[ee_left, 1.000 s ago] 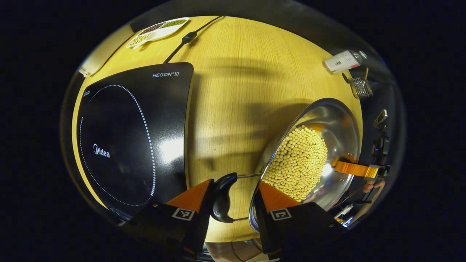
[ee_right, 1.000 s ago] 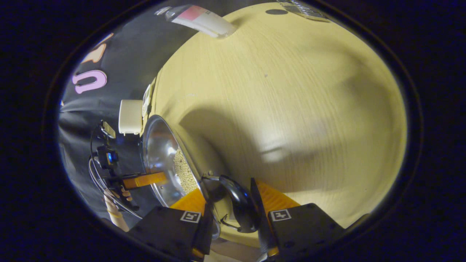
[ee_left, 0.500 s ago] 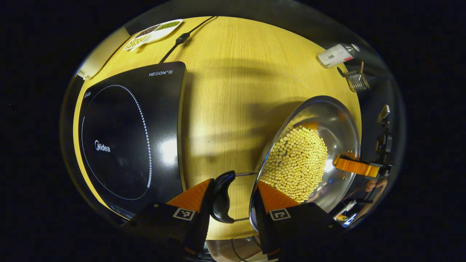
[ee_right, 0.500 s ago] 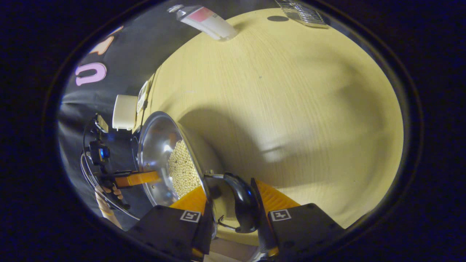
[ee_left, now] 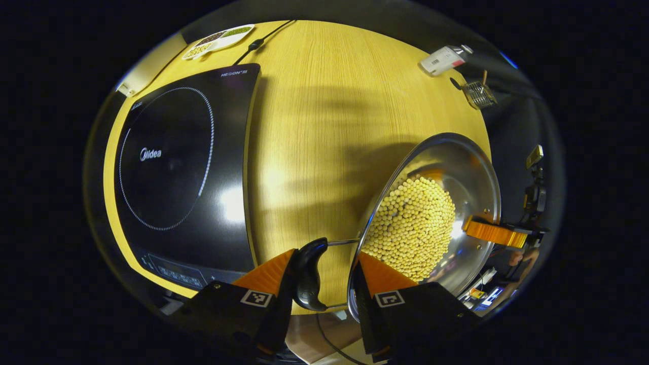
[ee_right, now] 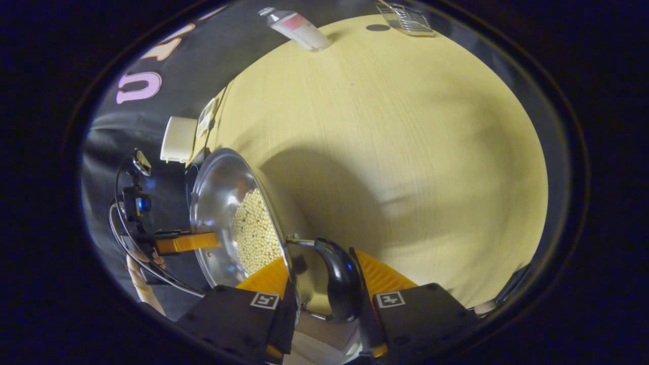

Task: First push the handle of the pot to place it horizontally, then grasp the pot with both hands and set it on the induction cooktop.

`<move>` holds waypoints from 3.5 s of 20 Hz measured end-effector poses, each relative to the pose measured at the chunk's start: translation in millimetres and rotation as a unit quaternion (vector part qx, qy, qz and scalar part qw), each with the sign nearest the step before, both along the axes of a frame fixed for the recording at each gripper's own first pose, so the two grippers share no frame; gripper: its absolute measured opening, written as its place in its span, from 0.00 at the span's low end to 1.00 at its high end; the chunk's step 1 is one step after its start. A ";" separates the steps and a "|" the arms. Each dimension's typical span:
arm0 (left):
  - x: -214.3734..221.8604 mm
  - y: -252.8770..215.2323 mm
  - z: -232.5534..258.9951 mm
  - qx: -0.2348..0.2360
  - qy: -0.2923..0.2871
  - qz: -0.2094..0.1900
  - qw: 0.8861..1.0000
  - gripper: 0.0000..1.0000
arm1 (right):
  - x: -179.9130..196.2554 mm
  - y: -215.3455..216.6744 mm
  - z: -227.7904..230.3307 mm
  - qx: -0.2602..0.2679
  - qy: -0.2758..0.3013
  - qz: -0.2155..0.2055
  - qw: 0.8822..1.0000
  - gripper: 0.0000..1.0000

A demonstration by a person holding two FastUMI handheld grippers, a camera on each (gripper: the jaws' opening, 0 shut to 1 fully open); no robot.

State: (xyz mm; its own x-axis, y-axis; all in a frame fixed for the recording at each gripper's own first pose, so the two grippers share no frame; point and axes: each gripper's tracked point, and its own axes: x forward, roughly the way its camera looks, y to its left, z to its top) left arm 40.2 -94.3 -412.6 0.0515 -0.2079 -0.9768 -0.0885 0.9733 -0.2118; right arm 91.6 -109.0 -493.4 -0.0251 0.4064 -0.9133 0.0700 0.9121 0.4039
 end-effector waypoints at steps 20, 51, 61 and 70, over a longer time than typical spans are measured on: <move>-51.3 128.8 69.6 0.011 -0.049 -0.057 0.997 0.59 | -80.5 134.1 70.4 0.008 -0.052 -0.051 0.997 0.51; 58.2 353.5 49.5 0.046 -0.183 -0.036 0.981 0.59 | 37.9 356.6 18.7 -0.038 -0.129 -0.095 0.986 0.53; 88.6 360.4 38.4 0.063 -0.202 -0.031 0.977 0.59 | 60.0 361.1 0.6 -0.039 -0.144 -0.112 0.982 0.53; 97.2 360.8 31.4 0.056 -0.201 -0.037 0.977 0.59 | 66.9 362.5 -3.3 -0.034 -0.151 -0.114 0.981 0.53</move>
State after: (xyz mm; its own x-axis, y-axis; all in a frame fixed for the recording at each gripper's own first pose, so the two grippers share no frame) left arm 137.4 266.4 -381.1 0.4254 -0.1185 -0.8972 0.0511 0.9930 -0.1069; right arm 158.4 253.5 -496.7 0.3360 0.3070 -0.8904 0.1623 0.9124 0.3758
